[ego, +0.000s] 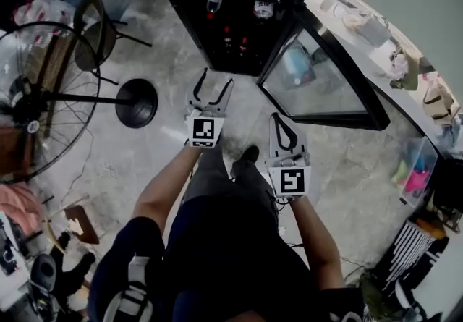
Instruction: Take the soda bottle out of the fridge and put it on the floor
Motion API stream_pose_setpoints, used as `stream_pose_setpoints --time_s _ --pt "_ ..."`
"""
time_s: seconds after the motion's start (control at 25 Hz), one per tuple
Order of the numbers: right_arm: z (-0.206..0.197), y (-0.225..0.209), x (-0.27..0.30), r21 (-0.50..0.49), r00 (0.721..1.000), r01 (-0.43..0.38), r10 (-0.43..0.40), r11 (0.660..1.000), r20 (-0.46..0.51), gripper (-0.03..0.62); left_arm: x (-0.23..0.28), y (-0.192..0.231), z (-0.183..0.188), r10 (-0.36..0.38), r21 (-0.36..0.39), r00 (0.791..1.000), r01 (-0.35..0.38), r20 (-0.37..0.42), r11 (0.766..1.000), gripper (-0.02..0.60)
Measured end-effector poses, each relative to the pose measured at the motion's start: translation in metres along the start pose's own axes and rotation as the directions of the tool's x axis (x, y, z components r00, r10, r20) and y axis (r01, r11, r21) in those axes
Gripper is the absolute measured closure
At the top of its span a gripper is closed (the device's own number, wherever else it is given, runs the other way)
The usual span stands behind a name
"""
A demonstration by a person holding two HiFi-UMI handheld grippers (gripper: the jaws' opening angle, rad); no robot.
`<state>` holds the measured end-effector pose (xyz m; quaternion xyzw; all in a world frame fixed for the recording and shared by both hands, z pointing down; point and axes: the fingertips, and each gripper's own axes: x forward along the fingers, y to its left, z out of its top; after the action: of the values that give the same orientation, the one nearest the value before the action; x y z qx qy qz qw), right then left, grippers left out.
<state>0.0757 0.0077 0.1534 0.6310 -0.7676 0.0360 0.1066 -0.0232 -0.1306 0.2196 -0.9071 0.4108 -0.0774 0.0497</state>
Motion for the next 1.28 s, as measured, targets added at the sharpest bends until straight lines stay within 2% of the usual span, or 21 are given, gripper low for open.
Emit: stream_pose_setpoints --time_s 0.36,0.6,0.76,1.0,1.12,1.28 --pt "-0.044 -0.014 0.048 0.015 0.996 0.083 -0.083 0.996 -0.020 0.576 0.087 0.010 -0.103 -0.060 -0.014 0.995 0.059 -0.076 0.998 0.284" --pt "-0.080 -0.015 0.082 0.028 0.995 0.092 -0.091 0.995 -0.030 0.576 0.140 0.016 -0.166 -0.077 -0.005 0.992 0.077 -0.096 0.997 0.284" --pt "-0.117 -0.016 0.103 0.043 0.994 0.101 -0.099 0.994 -0.052 0.576 0.174 0.022 -0.221 -0.054 -0.029 0.991 0.051 -0.125 0.998 0.284" --pt "-0.160 -0.014 0.132 -0.048 0.994 0.062 -0.065 0.997 -0.086 0.576 0.217 0.033 -0.290 -0.011 -0.049 0.986 0.003 -0.168 0.999 0.284" --pt "-0.175 -0.014 0.150 -0.009 0.996 0.070 -0.070 0.998 -0.059 0.576 0.234 0.040 -0.322 0.002 -0.055 0.983 -0.013 -0.183 0.998 0.284" --pt "-0.205 -0.015 0.169 0.001 0.995 0.064 -0.064 0.998 -0.073 0.576 0.262 0.046 -0.372 0.026 -0.063 0.978 -0.040 -0.209 0.997 0.284"
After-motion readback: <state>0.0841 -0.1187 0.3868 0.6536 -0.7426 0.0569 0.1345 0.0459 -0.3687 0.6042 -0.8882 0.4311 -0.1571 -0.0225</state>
